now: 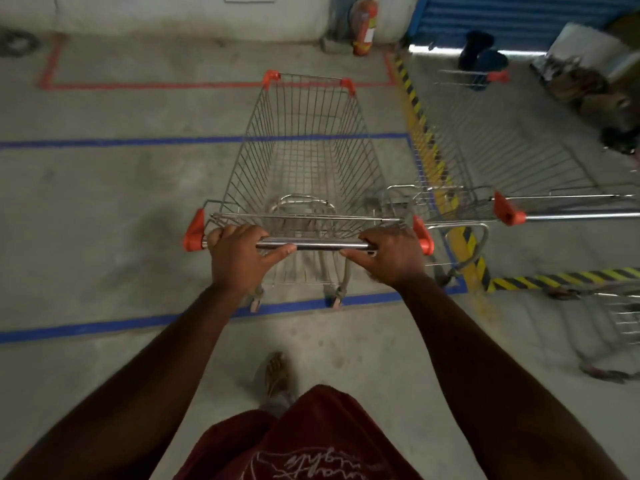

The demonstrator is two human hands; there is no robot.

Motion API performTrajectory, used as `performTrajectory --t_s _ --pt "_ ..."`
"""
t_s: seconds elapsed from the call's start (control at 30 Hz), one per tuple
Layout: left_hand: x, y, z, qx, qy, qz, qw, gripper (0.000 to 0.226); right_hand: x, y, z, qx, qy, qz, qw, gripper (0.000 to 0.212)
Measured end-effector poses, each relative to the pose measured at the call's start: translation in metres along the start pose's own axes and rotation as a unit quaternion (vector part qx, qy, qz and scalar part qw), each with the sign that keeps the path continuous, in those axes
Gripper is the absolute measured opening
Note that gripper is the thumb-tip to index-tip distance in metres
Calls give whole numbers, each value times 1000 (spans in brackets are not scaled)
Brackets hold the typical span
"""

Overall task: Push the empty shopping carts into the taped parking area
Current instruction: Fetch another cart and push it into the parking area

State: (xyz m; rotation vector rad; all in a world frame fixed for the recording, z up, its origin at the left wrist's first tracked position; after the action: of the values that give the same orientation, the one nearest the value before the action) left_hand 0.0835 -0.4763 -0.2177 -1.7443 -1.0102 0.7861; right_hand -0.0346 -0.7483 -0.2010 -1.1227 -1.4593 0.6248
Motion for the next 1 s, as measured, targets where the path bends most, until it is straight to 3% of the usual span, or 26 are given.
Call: performTrajectory --t_s 0.13,0.37,0.53,0.63,0.77,1.0 --pt "-23 22 -47 38 2 -4 999 63 -34 -3 -24 -37 25 12 999 50" --pt "-71 46 -97 57 -2 -16 998 64 -101 -17 -69 6 32 -15 999 53" --pt "-87 53 -132 100 -1 36 994 62 -122 -20 -88 -11 41 -46 998 53" --pt "-94 58 -137 122 3 64 990 59 -129 -23 -87 -38 20 -55 998 51" --pt "-106 60 -135 140 -13 67 988 56 -142 -27 -88 -3 37 -53 998 53" --pt "-131 45 -101 96 -37 39 994 59 -156 -40 -59 -36 6 -62 997 47"
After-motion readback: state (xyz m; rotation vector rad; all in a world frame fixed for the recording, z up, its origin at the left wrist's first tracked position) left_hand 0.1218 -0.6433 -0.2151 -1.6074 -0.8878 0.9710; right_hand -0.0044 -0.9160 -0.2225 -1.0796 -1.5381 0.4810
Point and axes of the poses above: each hand's wrist, its own z-axis away from the middle knuckle, its own y-axis out of the palm, x = y × z, the point moved 6 cm from there along -z, towards the middle knuckle, and after that the axes turned 15 degrees about -z, right-handed, at the moved point
